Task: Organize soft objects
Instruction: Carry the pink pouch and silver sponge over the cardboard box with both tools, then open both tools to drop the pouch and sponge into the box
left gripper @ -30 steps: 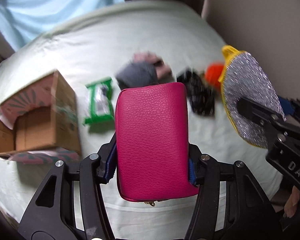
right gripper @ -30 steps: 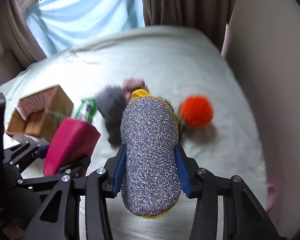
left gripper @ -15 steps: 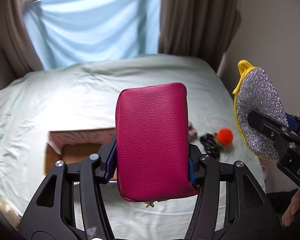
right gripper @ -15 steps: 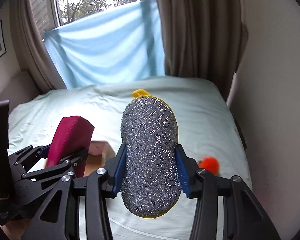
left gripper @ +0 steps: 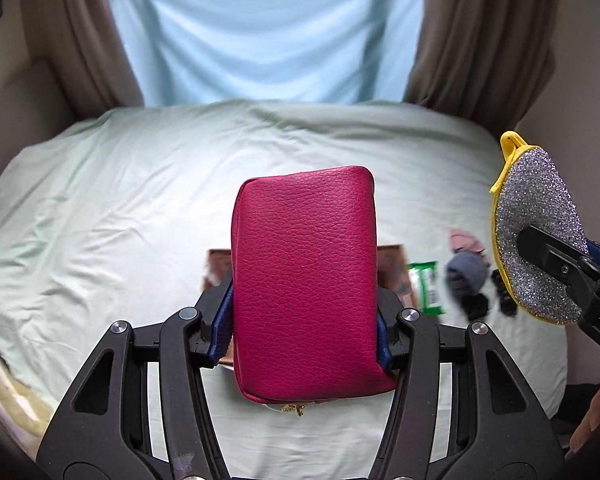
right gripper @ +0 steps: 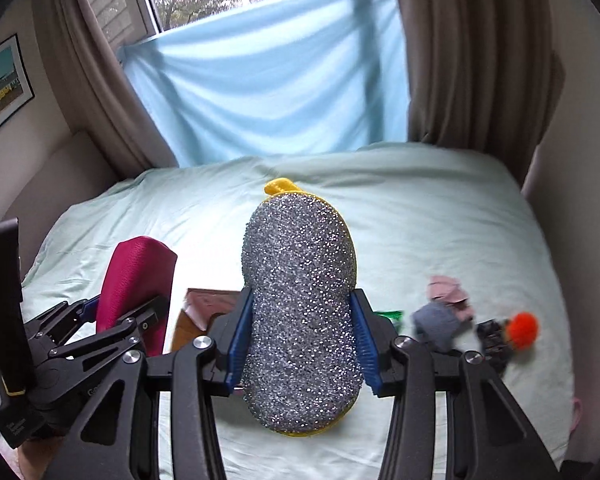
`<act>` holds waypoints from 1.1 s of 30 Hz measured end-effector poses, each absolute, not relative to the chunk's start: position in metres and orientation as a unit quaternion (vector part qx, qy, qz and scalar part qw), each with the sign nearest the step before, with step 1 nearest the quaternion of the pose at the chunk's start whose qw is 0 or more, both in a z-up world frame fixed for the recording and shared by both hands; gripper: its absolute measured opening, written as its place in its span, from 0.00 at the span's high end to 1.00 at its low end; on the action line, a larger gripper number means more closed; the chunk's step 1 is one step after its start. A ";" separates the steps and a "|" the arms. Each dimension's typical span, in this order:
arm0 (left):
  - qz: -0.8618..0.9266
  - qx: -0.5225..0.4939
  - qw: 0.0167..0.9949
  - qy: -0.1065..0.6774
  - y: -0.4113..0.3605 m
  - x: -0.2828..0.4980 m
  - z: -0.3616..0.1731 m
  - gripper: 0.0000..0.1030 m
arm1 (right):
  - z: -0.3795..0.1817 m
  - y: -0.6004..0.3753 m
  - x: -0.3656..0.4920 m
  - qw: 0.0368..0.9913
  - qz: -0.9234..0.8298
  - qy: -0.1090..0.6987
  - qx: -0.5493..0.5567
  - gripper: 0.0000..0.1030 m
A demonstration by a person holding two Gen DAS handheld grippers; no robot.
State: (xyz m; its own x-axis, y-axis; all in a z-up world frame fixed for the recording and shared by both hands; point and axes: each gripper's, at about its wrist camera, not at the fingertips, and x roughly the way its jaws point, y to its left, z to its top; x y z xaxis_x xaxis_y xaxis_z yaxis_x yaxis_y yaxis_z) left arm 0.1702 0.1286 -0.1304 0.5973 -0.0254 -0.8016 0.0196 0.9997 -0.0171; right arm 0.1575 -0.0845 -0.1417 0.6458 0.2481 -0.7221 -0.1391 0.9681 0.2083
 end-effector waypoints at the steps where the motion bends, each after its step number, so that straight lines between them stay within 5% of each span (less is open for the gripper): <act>1: -0.012 -0.003 0.891 0.453 0.133 0.172 -0.137 0.51 | -0.148 -0.074 0.163 0.901 0.107 0.414 0.068 0.58; 29: -0.033 0.002 0.762 0.647 0.168 0.285 -0.356 0.50 | -0.374 -0.025 0.302 0.715 0.037 0.659 0.230 0.57; 31: -0.049 -0.002 0.757 0.652 0.165 0.287 -0.359 0.39 | -0.380 -0.024 0.307 0.710 0.029 0.665 0.230 0.43; 33: -0.053 0.020 0.754 0.655 0.161 0.287 -0.357 0.02 | -0.385 -0.027 0.309 0.714 0.015 0.663 0.223 0.23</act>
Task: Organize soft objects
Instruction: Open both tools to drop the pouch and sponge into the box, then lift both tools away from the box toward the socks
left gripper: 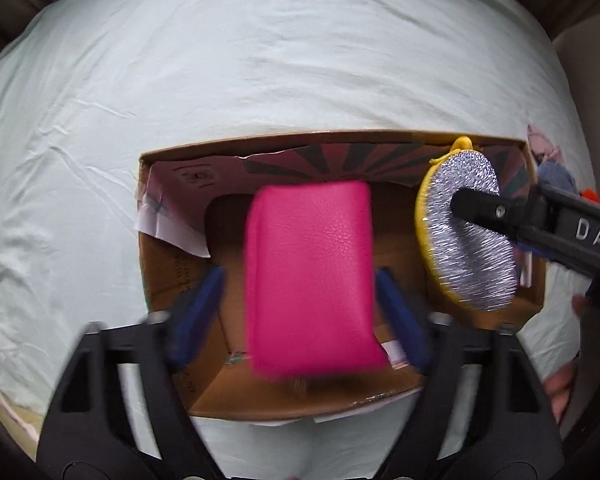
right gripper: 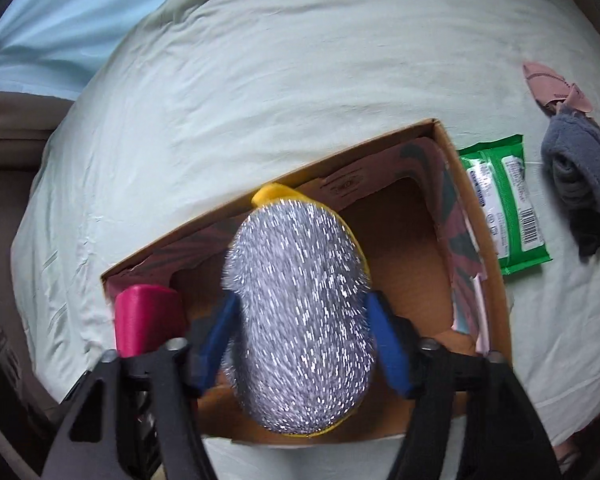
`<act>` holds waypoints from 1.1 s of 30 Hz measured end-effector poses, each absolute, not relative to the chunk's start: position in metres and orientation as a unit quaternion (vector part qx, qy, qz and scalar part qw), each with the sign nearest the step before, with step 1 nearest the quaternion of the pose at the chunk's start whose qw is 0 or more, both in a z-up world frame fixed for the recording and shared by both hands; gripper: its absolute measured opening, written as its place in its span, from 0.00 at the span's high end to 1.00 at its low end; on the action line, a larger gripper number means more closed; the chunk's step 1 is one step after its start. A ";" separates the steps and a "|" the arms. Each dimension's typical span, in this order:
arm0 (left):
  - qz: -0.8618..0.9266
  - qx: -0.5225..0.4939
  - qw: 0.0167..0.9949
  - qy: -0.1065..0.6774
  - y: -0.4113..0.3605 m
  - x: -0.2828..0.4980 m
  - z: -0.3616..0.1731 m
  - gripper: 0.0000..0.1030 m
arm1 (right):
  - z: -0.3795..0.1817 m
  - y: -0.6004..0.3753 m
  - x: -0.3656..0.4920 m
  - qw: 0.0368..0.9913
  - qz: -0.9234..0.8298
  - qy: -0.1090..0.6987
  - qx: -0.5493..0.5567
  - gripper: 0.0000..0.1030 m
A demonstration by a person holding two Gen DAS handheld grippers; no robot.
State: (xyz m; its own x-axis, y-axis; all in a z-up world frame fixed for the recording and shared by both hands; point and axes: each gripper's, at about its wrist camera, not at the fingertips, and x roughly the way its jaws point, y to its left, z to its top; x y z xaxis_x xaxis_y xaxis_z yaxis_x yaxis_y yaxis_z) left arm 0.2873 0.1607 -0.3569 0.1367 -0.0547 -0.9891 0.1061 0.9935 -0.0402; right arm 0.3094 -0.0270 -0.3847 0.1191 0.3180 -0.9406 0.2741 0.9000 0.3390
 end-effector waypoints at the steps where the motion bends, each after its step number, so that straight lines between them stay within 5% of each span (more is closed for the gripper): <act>1: -0.052 0.036 0.757 0.650 0.159 0.285 -0.353 0.00 | -0.385 -0.028 0.311 0.720 0.009 0.660 0.213 0.09; 3: -0.057 0.046 0.761 0.645 0.154 0.282 -0.347 0.00 | -0.387 -0.028 0.313 0.723 0.007 0.663 0.194 0.03; 17: -0.060 0.031 0.772 0.632 0.157 0.267 -0.323 0.00 | -0.366 -0.036 0.297 0.745 0.017 0.644 0.173 0.03; 33: -0.052 0.014 0.827 0.560 0.176 0.206 -0.219 0.00 | -0.256 -0.030 0.239 0.809 0.048 0.575 0.116 0.03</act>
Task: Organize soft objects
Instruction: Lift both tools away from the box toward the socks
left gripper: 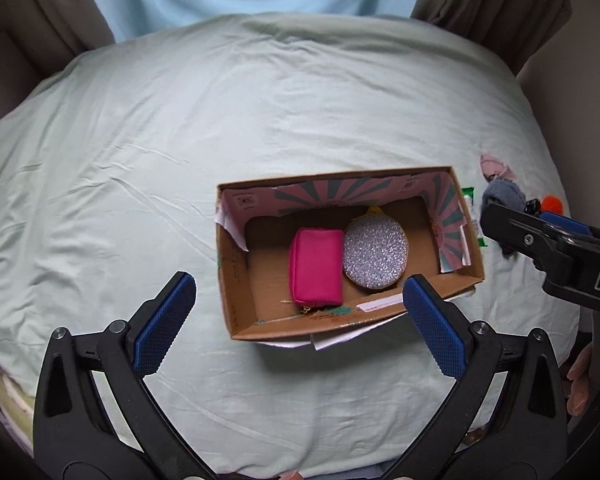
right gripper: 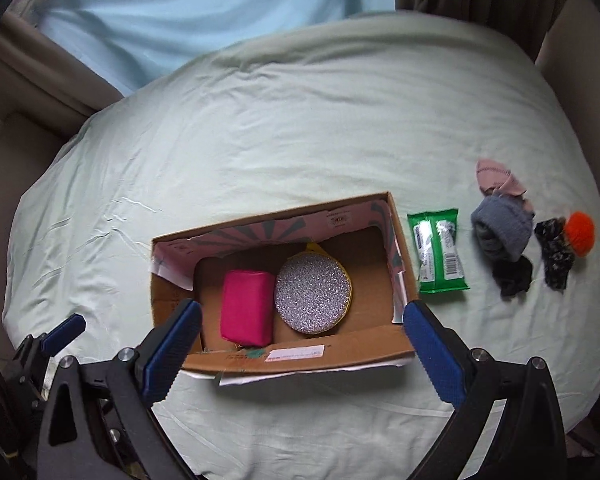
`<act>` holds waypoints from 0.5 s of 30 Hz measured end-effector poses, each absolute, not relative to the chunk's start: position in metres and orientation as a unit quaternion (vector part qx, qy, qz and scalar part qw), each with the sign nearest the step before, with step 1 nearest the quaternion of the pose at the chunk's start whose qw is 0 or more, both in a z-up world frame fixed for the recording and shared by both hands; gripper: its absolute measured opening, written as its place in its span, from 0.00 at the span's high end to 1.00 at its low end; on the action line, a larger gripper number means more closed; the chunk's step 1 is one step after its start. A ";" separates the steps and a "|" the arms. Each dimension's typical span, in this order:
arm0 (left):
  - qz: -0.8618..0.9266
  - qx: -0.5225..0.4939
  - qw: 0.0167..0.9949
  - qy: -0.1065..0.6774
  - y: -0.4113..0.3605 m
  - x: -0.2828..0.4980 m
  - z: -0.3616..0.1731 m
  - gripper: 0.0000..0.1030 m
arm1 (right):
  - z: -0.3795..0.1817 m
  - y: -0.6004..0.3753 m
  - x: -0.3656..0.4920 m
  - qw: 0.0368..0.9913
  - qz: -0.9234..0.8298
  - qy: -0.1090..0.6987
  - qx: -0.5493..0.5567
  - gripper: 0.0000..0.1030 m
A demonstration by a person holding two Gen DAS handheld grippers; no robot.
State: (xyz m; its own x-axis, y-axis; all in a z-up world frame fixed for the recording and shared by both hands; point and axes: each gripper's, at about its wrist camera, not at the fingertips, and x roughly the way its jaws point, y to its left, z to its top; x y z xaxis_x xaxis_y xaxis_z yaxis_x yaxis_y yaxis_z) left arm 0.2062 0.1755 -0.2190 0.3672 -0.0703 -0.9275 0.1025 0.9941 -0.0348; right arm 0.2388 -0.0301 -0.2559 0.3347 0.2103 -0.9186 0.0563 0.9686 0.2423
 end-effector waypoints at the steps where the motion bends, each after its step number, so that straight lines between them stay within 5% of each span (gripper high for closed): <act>1: -0.050 0.012 0.831 0.553 0.177 0.202 -0.211 0.00 | -0.248 -0.030 0.235 0.814 0.049 0.568 0.110 0.03; 15: -0.023 -0.009 0.895 0.445 0.175 0.114 -0.095 0.00 | -0.125 -0.055 0.135 0.900 0.066 0.426 0.063 0.03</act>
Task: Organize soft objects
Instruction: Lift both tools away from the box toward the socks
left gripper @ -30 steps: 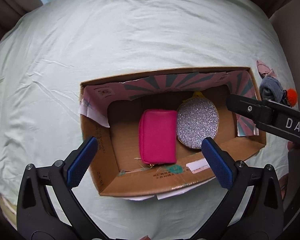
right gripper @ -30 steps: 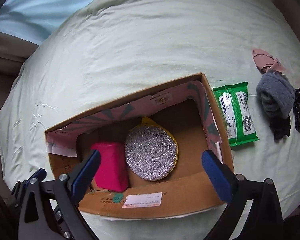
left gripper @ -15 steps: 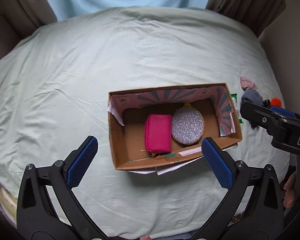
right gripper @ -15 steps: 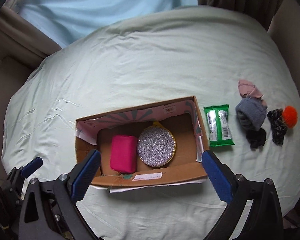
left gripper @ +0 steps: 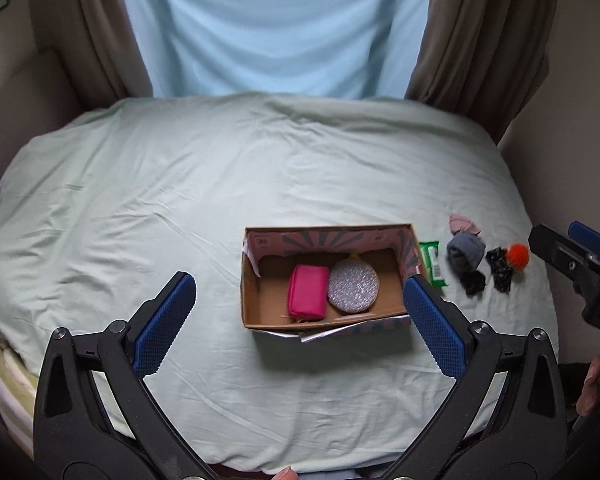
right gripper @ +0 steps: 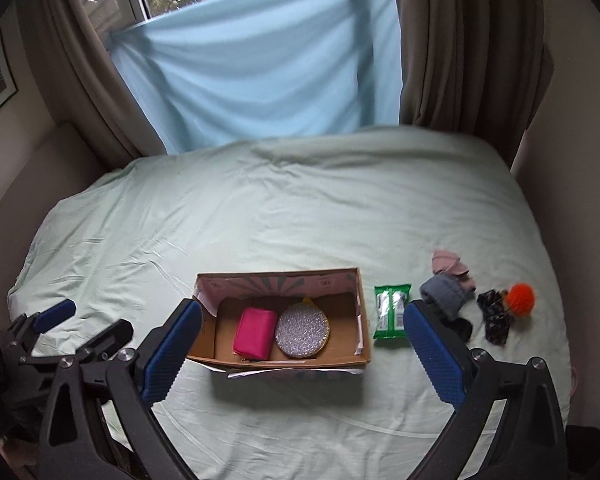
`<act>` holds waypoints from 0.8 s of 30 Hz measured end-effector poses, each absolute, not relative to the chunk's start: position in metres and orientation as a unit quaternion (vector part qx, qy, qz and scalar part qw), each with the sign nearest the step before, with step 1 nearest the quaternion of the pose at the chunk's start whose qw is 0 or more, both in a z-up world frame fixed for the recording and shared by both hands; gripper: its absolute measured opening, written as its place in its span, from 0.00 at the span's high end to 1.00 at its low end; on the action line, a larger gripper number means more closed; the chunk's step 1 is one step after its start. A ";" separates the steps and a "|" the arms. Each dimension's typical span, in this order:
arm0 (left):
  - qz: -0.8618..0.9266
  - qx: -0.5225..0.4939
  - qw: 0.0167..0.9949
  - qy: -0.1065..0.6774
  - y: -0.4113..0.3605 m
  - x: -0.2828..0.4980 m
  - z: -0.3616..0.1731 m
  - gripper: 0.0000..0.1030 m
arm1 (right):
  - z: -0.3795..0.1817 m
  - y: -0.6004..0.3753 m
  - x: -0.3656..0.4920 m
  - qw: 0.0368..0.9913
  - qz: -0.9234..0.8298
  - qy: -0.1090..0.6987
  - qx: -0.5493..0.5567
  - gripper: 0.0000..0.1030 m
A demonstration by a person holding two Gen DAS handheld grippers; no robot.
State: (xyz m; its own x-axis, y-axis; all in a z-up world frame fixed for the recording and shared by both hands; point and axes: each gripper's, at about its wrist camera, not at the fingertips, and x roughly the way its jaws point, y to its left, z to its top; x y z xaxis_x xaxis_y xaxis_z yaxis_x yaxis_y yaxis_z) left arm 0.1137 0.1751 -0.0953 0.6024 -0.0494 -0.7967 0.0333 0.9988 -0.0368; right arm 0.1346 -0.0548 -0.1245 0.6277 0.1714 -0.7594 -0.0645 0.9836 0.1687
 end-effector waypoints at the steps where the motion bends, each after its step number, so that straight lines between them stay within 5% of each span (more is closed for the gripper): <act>1: -0.020 -0.007 0.899 0.438 0.173 0.108 -0.089 0.00 | -0.117 -0.059 0.125 0.906 0.063 0.414 0.053 0.03; 11: -0.028 -0.002 0.931 0.365 0.134 0.048 -0.044 0.00 | -0.085 -0.106 0.058 0.931 0.054 0.355 0.067 0.03; 24: -0.069 0.023 0.934 0.349 0.044 0.055 -0.048 0.00 | -0.089 -0.188 0.039 0.939 -0.002 0.331 0.096 0.03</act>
